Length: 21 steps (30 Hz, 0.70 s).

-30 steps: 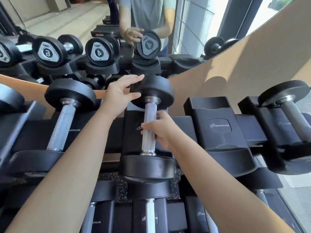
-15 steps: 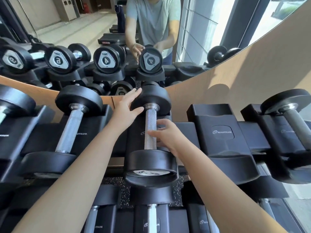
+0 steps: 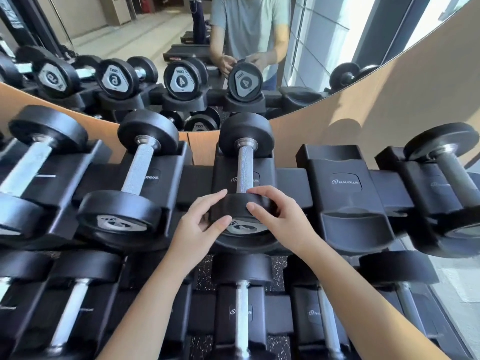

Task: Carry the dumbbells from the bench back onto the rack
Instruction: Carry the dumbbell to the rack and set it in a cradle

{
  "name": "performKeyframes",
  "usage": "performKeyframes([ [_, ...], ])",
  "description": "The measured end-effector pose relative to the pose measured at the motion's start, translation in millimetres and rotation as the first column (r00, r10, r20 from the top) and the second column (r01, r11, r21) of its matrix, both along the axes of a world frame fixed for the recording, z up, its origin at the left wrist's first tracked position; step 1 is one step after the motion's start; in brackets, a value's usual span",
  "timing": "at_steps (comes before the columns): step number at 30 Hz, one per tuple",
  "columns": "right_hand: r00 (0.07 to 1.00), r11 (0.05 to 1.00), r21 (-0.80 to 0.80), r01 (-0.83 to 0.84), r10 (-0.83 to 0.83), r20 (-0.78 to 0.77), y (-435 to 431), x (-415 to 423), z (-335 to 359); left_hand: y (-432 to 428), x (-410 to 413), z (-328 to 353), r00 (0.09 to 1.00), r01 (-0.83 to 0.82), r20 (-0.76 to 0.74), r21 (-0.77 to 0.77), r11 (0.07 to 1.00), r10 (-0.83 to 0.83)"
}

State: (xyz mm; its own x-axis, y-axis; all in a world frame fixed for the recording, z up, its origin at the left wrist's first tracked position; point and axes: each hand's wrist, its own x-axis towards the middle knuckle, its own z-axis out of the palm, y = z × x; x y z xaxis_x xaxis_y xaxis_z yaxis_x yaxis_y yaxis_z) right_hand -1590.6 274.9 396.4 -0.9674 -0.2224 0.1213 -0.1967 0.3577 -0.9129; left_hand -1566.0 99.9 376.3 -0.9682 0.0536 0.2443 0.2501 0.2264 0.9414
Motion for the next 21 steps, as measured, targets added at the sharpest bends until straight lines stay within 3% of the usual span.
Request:
performKeyframes([
  [4, 0.993, 0.993, 0.118, 0.012, 0.003, -0.121, -0.3, 10.9, -3.4, 4.6, 4.0, -8.1, 0.995, -0.067, -0.074, -0.07, 0.995, 0.061],
  [11, 0.991, 0.987, 0.159, 0.026, -0.004, -0.137, 0.4, 8.8, -6.2, 5.0, 1.2, -15.7, 0.997, -0.071, -0.001, 0.053, 0.996, 0.072],
  [17, 1.0, 0.996, -0.089, 0.001, -0.004, -0.029, 6.0, 12.1, -14.6, 6.8, -5.5, -4.2, 0.996, -0.068, -0.063, -0.094, 0.993, 0.063],
  [21, 0.995, 0.925, -0.379, -0.019, 0.055, 0.084, 0.1, 12.8, -30.5, 1.0, -13.1, 7.4, 0.99, -0.088, -0.126, -0.263, 0.961, 0.056],
])
